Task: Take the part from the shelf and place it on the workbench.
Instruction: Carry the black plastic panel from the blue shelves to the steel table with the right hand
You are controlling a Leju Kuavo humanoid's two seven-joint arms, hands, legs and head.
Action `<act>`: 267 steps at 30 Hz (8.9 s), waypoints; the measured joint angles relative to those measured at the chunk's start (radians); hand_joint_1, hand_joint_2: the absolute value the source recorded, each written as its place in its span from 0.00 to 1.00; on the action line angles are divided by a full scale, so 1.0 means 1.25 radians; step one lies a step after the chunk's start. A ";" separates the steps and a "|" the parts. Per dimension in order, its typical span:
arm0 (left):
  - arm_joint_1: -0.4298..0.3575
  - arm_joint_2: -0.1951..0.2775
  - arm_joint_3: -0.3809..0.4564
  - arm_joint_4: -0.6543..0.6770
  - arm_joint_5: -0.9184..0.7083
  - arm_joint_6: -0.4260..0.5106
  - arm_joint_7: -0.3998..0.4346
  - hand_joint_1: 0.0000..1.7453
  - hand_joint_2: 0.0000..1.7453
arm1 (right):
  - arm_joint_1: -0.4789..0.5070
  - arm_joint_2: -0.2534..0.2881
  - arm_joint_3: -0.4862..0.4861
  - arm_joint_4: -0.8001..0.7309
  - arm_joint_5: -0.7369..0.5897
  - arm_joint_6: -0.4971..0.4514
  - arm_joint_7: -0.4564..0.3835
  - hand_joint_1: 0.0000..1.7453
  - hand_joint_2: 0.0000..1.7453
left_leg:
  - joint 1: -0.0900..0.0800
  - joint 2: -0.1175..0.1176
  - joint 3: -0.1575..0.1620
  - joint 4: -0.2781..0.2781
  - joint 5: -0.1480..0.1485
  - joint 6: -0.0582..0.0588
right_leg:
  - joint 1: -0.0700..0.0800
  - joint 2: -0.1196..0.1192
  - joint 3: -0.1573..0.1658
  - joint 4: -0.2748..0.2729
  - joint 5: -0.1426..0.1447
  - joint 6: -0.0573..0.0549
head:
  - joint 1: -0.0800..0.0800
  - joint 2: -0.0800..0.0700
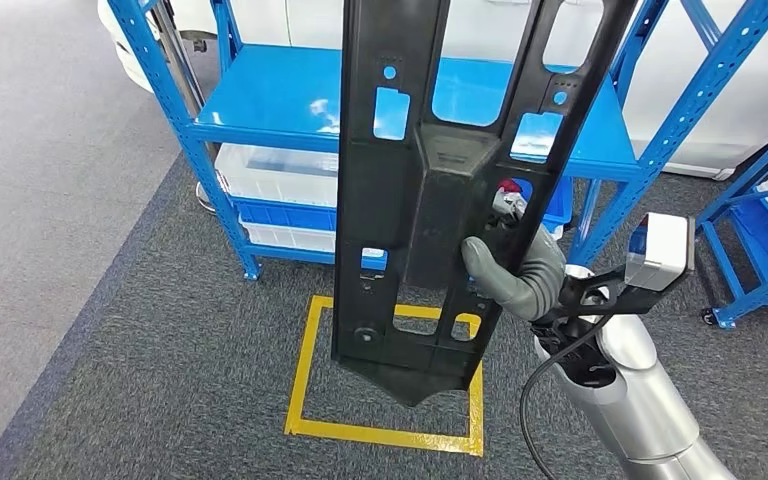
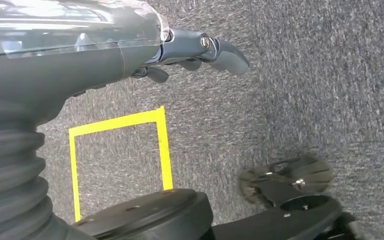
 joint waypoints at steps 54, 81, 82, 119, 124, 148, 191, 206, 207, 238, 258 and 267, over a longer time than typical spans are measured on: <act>0.009 -0.009 0.000 0.001 0.000 0.010 -0.001 0.00 1.00 | 0.026 0.010 -0.024 -0.012 0.019 0.030 -0.014 1.00 1.00 | 0.001 -0.079 0.078 -0.109 0.055 0.030 | -0.005 0.072 -0.045 0.043 0.013 0.031 | 0.000 0.000; 0.015 -0.010 0.000 0.001 0.000 0.019 0.004 0.00 1.00 | 0.026 0.023 -0.040 -0.008 0.011 0.035 0.009 1.00 1.00 | -0.002 -0.048 0.087 -0.127 0.063 0.041 | -0.004 0.008 -0.112 0.203 -0.060 0.043 | 0.000 0.000; 0.015 -0.010 0.000 0.001 0.000 0.019 0.005 0.00 1.00 | 0.027 0.023 -0.041 -0.009 0.012 0.034 0.010 1.00 1.00 | -0.001 -0.058 0.087 -0.124 0.062 0.039 | -0.007 0.022 -0.086 0.145 -0.028 0.042 | 0.000 0.000; 0.012 -0.013 0.000 0.001 -0.010 0.018 0.009 0.00 1.00 | 0.081 0.014 -0.062 -0.030 0.017 0.019 -0.006 1.00 1.00 | -0.003 -0.093 0.067 -0.099 0.049 0.016 | -0.010 0.041 -0.038 0.031 0.000 0.025 | 0.000 0.000; 0.005 -0.013 0.000 0.001 -0.007 0.021 0.008 0.00 1.00 | 0.080 0.013 -0.071 -0.030 0.007 0.029 -0.006 1.00 1.00 | -0.002 -0.009 -0.026 0.107 -0.051 0.002 | -0.004 -0.012 -0.031 0.025 -0.001 0.008 | -0.001 0.000; 0.006 -0.015 0.000 0.001 -0.017 0.007 0.022 0.00 1.00 | 0.098 0.008 -0.110 -0.023 0.015 0.056 -0.016 1.00 1.00 | -0.007 -0.099 0.064 -0.100 0.054 0.028 | -0.011 0.055 -0.045 0.039 -0.002 0.032 | 0.000 0.000; 0.013 -0.019 0.000 0.001 -0.025 0.026 0.029 0.00 1.00 | 0.134 0.020 -0.137 -0.039 0.052 0.084 -0.013 1.00 1.00 | -0.015 0.046 0.080 -0.078 0.028 0.025 | 0.004 -0.075 -0.023 0.033 -0.017 0.012 | -0.001 0.000; 0.016 -0.024 0.000 0.001 -0.027 0.019 0.035 0.00 1.00 | 0.113 0.032 -0.135 -0.034 0.054 0.078 0.005 1.00 1.00 | -0.009 -0.058 0.103 -0.122 0.040 0.051 | -0.005 0.007 -0.116 0.196 -0.049 0.040 | 0.000 0.000; 0.016 -0.024 0.000 0.001 -0.027 0.018 0.034 0.00 1.00 | 0.113 0.032 -0.135 -0.034 0.054 0.078 0.005 1.00 1.00 | -0.009 -0.063 0.104 -0.120 0.039 0.050 | -0.006 0.012 -0.104 0.166 -0.033 0.041 | 0.000 0.000; 0.013 -0.027 -0.002 0.001 -0.033 0.010 0.029 0.00 1.00 | 0.115 0.018 -0.133 -0.050 0.058 0.052 0.009 1.00 1.00 | -0.015 -0.079 0.095 -0.115 0.037 0.047 | -0.011 0.054 -0.064 0.065 0.008 0.039 | 0.000 0.000; 0.015 -0.023 0.000 0.001 -0.031 0.023 0.034 0.00 1.00 | 0.126 0.014 -0.133 -0.042 0.142 0.002 -0.017 1.00 1.00 | -0.011 0.028 0.075 -0.115 0.042 0.035 | -0.003 -0.088 -0.003 0.021 -0.032 0.042 | 0.000 0.000; 0.014 -0.027 -0.001 0.001 -0.033 0.014 0.029 0.00 1.00 | 0.152 0.005 -0.132 -0.023 0.151 0.003 -0.033 1.00 1.00 | -0.008 -0.065 0.090 -0.115 0.037 0.047 | -0.008 0.019 -0.107 0.158 -0.038 0.042 | 0.000 0.000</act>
